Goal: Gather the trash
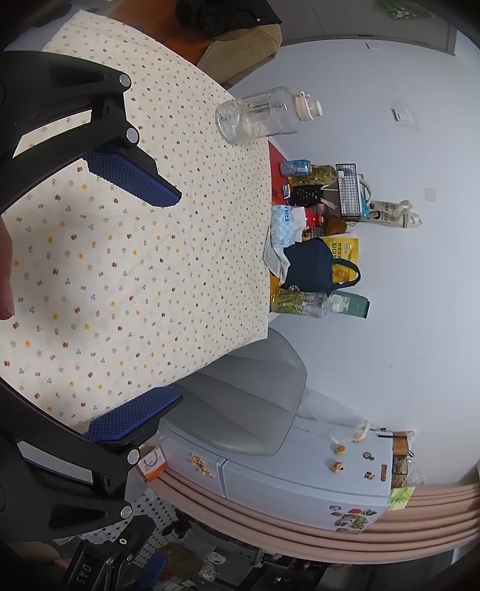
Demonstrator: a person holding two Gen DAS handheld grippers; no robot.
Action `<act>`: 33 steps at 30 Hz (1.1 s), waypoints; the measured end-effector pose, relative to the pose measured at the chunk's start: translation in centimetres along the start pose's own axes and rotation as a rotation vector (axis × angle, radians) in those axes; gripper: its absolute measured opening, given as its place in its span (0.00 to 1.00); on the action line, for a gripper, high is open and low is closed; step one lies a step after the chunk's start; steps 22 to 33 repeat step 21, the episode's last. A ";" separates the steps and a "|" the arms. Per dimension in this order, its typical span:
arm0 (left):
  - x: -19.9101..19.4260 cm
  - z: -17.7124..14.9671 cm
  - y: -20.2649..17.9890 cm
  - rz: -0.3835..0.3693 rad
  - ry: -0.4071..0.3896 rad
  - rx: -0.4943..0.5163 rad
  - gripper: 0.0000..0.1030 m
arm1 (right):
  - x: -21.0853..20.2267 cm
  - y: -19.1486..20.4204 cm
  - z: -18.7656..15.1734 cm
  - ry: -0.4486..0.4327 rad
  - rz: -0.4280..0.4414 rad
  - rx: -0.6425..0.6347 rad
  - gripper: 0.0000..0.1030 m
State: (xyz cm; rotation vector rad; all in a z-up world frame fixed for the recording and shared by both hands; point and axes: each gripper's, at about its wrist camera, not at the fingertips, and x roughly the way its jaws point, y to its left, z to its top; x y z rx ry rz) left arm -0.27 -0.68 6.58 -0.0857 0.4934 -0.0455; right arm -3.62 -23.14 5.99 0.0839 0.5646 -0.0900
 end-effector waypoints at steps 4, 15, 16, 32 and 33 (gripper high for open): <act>0.1 0.0 0.0 0.002 0.001 0.001 0.94 | 0.0 0.0 0.0 0.001 0.000 -0.001 0.92; 0.4 -0.4 0.2 -0.002 0.005 0.005 0.94 | 0.5 0.2 -0.2 0.008 -0.002 -0.002 0.92; 0.5 -0.4 0.3 -0.003 0.005 0.003 0.94 | 0.5 0.2 -0.2 0.008 -0.002 -0.002 0.92; 0.5 -0.5 0.2 -0.006 0.009 0.001 0.94 | 0.5 0.2 -0.2 0.007 -0.003 -0.004 0.92; 0.5 -0.5 0.2 -0.006 0.009 0.001 0.94 | 0.5 0.2 -0.2 0.007 -0.003 -0.004 0.92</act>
